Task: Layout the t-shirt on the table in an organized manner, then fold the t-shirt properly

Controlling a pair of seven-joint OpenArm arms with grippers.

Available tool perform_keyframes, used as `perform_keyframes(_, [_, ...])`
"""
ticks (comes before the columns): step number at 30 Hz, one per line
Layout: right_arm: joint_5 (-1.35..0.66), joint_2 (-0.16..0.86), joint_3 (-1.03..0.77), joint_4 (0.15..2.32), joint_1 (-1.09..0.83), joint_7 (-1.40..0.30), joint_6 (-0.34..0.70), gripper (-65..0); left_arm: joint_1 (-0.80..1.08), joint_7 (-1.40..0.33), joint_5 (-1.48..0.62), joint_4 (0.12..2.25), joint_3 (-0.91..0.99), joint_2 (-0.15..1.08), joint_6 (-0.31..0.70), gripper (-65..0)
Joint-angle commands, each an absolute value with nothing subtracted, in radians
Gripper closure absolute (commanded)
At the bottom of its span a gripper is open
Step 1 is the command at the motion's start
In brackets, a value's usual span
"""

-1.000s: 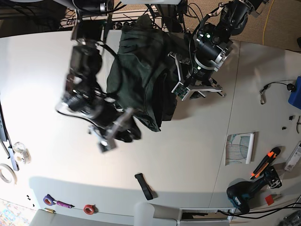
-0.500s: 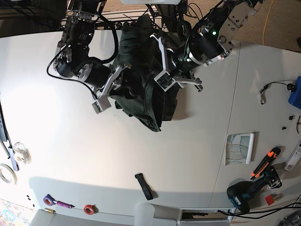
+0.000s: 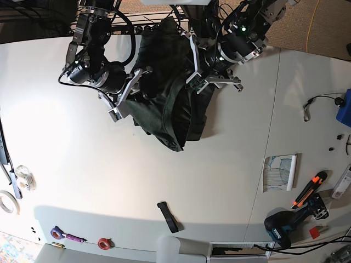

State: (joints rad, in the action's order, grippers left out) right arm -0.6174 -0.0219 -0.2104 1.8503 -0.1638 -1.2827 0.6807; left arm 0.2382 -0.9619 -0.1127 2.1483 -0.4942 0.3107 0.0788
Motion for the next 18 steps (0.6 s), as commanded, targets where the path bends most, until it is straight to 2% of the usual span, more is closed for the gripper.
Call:
perform_keyframes(1, [-0.635,-0.02,-0.211,1.866,-0.155,-1.264,0.683,-18.0,0.236,-0.933,-0.111,2.164,-0.492,0.31,0.075,-22.5])
perform_keyframes(9, [-0.635,-0.02,-0.211,1.866,-0.155,-1.264,0.683,-18.0,0.23,-0.875,-0.113,2.076,-0.492,0.27,0.078,-22.5])
perform_keyframes(12, [-0.635,-0.02,-0.211,1.866,-0.155,-1.264,0.683,-18.0,0.23,-0.875,-0.12,2.016,-0.492,0.235,0.115,-21.6])
perform_keyframes(13, [-0.635,-0.02,-0.211,1.866,-0.155,-1.264,0.683,-18.0,0.23,-0.875,-0.119,2.004,-0.492,0.229,0.124,-18.3])
perform_keyframes(16, [-0.634,-0.02,-0.211,1.865,-0.155,-1.264,0.683,-18.0,0.221,-0.881,-0.11,2.009,-0.492,0.228,0.142,-1.2])
perform_keyframes(18, [-0.634,-0.02,-0.211,1.865,-0.155,-1.264,0.683,-18.0,0.204,-0.913,-0.103,2.035,-0.492,0.234,0.14,0.0])
